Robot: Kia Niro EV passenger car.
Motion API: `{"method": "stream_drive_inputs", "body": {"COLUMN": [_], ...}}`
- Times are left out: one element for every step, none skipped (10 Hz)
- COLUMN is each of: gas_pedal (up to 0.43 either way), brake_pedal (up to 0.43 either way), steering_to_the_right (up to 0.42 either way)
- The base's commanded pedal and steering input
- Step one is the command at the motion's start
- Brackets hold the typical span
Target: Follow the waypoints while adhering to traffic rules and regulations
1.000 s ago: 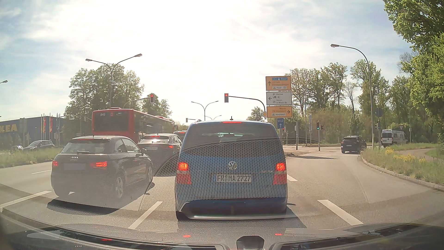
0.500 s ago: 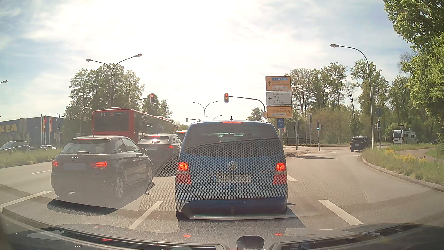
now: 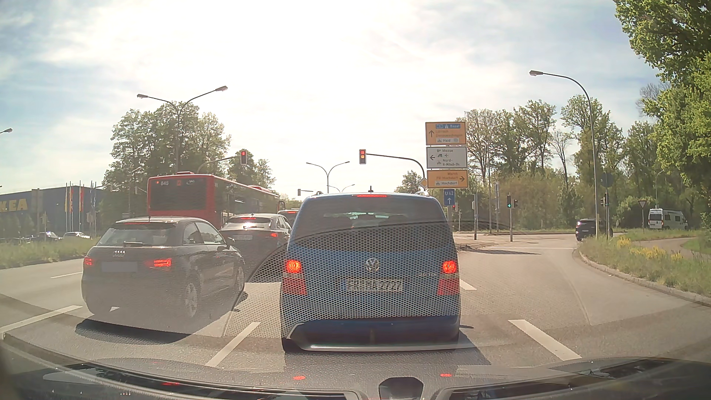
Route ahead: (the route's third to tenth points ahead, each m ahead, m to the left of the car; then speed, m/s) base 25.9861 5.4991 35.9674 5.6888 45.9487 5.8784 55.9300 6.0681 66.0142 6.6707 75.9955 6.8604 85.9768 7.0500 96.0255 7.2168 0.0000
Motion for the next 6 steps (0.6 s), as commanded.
{"method": "stream_drive_inputs", "body": {"gas_pedal": [0.0,0.0,0.0,0.0,0.0,0.0], "brake_pedal": [0.238,0.238,0.238,0.238,0.238,0.238], "steering_to_the_right": [0.004,0.004,0.004,0.004,0.005,0.004]}}
